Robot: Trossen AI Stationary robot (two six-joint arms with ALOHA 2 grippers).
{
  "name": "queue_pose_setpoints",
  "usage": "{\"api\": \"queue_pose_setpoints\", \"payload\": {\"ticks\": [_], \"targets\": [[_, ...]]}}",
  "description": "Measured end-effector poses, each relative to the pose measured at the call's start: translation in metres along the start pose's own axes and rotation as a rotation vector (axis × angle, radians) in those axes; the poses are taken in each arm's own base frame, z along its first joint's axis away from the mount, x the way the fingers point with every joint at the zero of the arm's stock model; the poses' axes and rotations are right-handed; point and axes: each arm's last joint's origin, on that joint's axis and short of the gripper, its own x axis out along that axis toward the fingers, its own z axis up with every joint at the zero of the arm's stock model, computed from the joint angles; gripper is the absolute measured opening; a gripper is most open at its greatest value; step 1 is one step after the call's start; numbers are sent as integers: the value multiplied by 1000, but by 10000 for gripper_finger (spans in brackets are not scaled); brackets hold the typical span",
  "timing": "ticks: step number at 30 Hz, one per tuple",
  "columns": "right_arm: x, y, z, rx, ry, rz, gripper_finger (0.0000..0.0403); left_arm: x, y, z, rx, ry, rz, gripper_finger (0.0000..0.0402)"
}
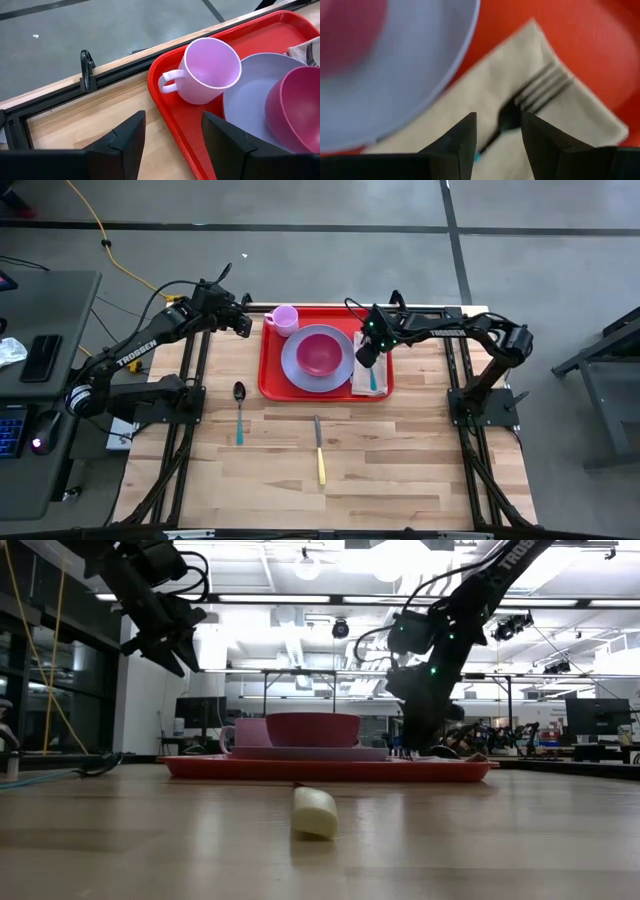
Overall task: Set up tray
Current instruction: Put the blue fork on the white napkin
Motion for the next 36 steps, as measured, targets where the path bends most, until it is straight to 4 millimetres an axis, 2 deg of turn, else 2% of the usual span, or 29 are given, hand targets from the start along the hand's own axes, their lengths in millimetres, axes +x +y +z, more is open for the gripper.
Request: {"api": "queue_pose_setpoints", "payload": {"ticks": [5, 15, 19, 25, 36], "targets": [[-1, -5, 11, 28, -87, 85, 134, 0, 0, 0, 0, -1, 0, 221], [7, -21, 19, 68, -129, 116, 134, 0, 0, 0, 0, 1, -10, 221], [19, -23, 18, 74, -116, 135, 134, 0, 0, 0, 0, 2, -13, 221], [27, -26, 17, 73, -104, 114, 134, 0, 0, 0, 0, 2, -14, 221], [27, -31, 17, 69, -108, 89, 134, 0, -1, 0, 0, 2, -16, 221]]}}
